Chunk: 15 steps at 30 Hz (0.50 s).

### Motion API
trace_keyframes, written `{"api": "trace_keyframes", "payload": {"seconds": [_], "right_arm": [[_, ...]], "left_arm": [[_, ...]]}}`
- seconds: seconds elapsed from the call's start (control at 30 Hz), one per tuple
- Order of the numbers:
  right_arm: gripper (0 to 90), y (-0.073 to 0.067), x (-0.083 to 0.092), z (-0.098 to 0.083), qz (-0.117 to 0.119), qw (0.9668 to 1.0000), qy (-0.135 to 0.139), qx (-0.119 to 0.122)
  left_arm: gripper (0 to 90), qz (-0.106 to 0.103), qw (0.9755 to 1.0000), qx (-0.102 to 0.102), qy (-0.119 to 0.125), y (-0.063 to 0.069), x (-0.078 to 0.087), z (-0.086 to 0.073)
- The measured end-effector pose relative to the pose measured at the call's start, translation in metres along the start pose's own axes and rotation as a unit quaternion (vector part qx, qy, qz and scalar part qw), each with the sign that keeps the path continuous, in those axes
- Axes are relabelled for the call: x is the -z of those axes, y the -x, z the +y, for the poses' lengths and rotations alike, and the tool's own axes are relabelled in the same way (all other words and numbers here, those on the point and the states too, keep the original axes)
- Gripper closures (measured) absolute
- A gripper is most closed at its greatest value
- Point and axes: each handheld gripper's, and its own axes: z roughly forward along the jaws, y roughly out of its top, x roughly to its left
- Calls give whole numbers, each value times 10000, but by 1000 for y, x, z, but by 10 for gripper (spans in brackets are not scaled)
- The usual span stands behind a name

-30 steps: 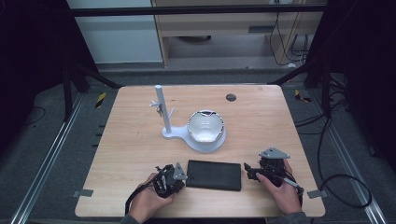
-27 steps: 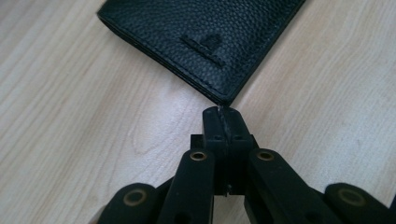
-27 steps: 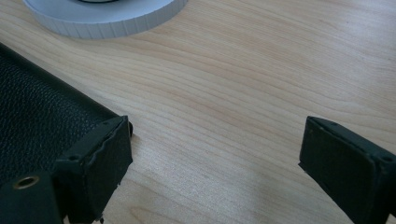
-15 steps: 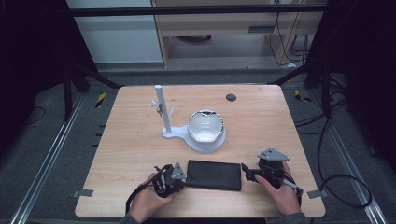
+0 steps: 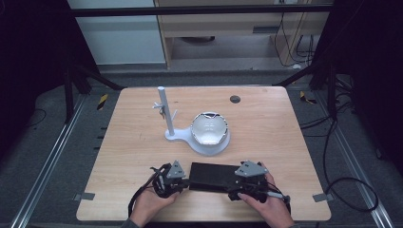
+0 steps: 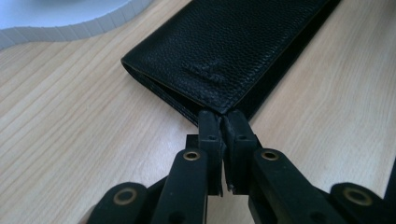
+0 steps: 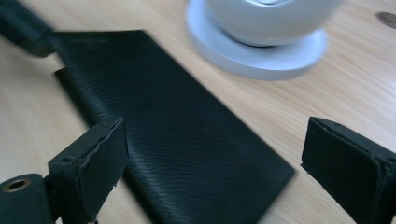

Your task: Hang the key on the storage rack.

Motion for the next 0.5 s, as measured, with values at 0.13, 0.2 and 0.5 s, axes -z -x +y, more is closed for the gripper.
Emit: {"api": "trace_keyframes", "payload": {"seconds": [0.13, 0.2, 0.5], "right_arm": [[54, -14, -9, 4, 284, 9986, -242, 378], [65, -17, -14, 5, 293, 9976, -370, 506], [134, -22, -24, 16, 160, 9945, -580, 856]], "left_arm": [[861, 1, 10000, 15, 34, -3, -5, 6], [860, 21, 10000, 10, 37, -3, -7, 7], [857, 38, 9999, 54, 107, -5, -5, 13]]}}
